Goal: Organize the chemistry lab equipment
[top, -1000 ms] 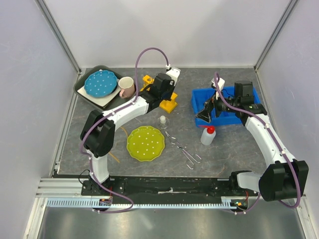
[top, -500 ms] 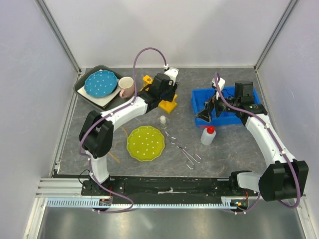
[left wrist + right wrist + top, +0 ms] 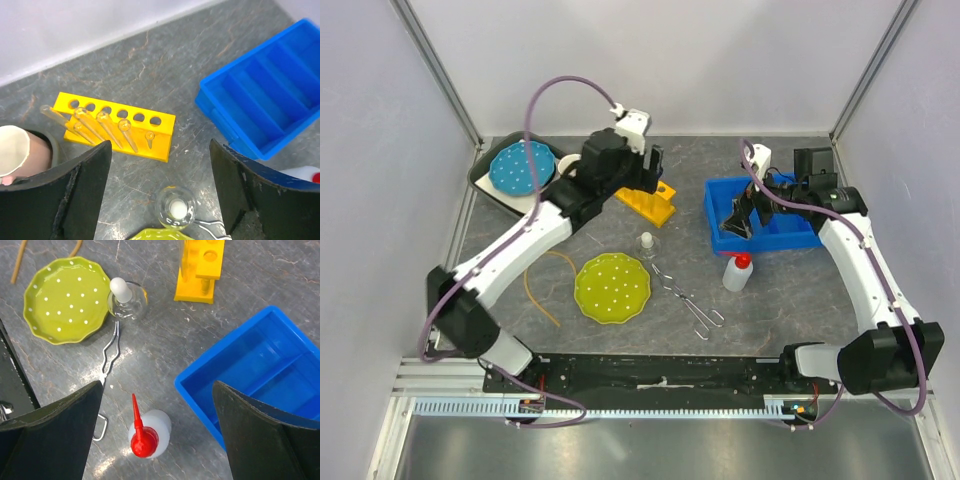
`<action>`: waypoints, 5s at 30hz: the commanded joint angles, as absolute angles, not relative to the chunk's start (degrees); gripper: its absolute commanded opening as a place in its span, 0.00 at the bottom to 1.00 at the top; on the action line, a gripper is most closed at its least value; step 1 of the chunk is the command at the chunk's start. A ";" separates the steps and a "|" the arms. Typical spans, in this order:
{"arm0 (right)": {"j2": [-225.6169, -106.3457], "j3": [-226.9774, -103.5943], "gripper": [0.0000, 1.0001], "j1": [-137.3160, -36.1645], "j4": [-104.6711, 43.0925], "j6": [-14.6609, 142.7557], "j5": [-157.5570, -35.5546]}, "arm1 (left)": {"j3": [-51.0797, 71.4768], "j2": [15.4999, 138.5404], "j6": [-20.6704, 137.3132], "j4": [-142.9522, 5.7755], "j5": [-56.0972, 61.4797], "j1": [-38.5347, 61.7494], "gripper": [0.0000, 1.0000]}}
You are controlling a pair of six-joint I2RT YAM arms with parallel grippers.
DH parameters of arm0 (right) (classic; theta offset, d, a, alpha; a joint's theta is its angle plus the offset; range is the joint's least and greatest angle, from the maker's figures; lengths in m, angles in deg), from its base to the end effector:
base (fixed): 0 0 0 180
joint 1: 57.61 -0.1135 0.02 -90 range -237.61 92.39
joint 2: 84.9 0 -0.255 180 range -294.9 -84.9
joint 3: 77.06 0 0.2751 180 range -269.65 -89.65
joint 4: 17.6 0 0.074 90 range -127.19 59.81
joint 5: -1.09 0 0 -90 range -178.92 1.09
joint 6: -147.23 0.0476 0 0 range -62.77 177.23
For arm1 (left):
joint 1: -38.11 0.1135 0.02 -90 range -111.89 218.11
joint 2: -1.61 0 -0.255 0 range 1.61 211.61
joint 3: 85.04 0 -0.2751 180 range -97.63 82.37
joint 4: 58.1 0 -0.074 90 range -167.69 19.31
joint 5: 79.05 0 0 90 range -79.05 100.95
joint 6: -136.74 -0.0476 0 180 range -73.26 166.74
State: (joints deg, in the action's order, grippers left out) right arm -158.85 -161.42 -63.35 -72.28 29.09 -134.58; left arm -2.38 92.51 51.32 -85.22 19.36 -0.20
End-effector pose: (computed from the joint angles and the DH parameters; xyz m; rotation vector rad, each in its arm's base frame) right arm 0.2920 0.0636 0.3334 -0.9814 1.9254 0.7046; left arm 0.3265 -0.2491 0.3566 0.4689 1.8869 -0.3580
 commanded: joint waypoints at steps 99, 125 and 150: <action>-158.38 -168.62 0.08 -67.02 -67.14 31.63 -107.73 | 41.06 48.02 51.84 -91.35 17.98 10.77 0.95; -163.13 -138.08 0.36 -67.02 -32.82 41.24 -104.46 | 41.41 48.55 51.40 -91.00 17.20 10.77 0.95; -158.64 -156.97 0.96 -65.61 -65.78 33.07 -123.03 | 41.76 50.74 49.82 -89.24 -0.21 10.68 0.91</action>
